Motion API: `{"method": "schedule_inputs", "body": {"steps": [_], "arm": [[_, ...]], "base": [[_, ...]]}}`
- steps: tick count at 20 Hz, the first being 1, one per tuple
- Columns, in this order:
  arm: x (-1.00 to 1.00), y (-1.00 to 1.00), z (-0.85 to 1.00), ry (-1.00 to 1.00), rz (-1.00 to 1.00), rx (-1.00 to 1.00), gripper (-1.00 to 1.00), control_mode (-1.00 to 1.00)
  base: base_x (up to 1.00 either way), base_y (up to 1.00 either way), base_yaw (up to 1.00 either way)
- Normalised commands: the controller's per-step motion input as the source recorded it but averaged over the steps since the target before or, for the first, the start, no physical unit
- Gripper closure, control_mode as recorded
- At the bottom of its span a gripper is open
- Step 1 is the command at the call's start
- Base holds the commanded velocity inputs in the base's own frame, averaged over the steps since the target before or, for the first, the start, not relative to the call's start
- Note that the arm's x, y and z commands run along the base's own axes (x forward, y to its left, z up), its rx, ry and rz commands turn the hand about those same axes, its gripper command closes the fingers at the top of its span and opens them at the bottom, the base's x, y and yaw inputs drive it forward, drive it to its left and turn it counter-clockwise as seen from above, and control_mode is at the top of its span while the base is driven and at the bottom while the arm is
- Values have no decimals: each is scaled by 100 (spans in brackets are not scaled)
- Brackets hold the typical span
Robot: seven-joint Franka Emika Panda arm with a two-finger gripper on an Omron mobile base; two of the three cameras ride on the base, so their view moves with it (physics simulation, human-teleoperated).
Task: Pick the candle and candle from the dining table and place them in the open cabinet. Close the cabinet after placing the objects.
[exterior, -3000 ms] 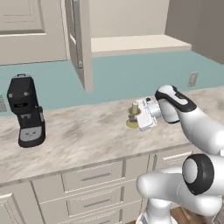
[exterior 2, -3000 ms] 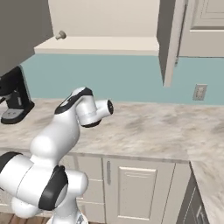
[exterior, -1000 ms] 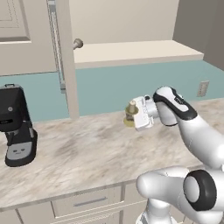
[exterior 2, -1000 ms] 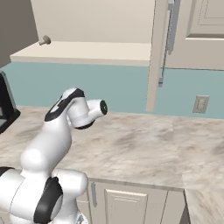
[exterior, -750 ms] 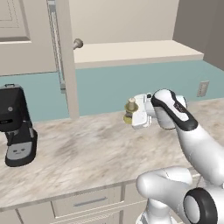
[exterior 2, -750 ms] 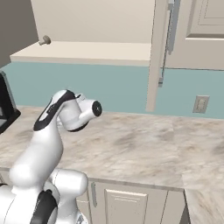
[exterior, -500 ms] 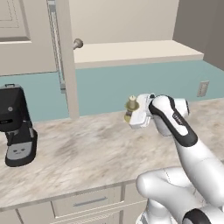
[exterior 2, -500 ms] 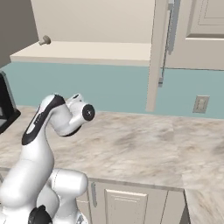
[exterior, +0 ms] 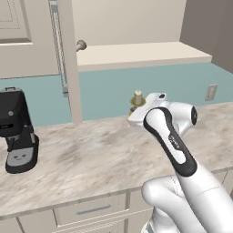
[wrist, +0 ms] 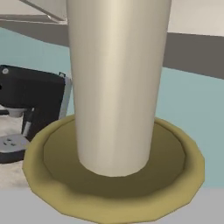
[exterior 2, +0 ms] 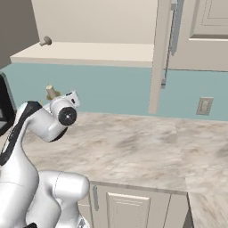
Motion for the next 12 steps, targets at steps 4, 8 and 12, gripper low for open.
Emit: {"method": "schedule_inputs", "body": {"steps": [4, 8, 12], "arm": [[0, -4, 68, 0, -17, 0, 100, -100], [7, -3, 63, 4, -15, 0, 100, -100], [4, -10, 66, 8, -15, 0, 100, -100]], "base": [[0, 0, 0], [0, 0, 0], [0, 0, 0]]}}
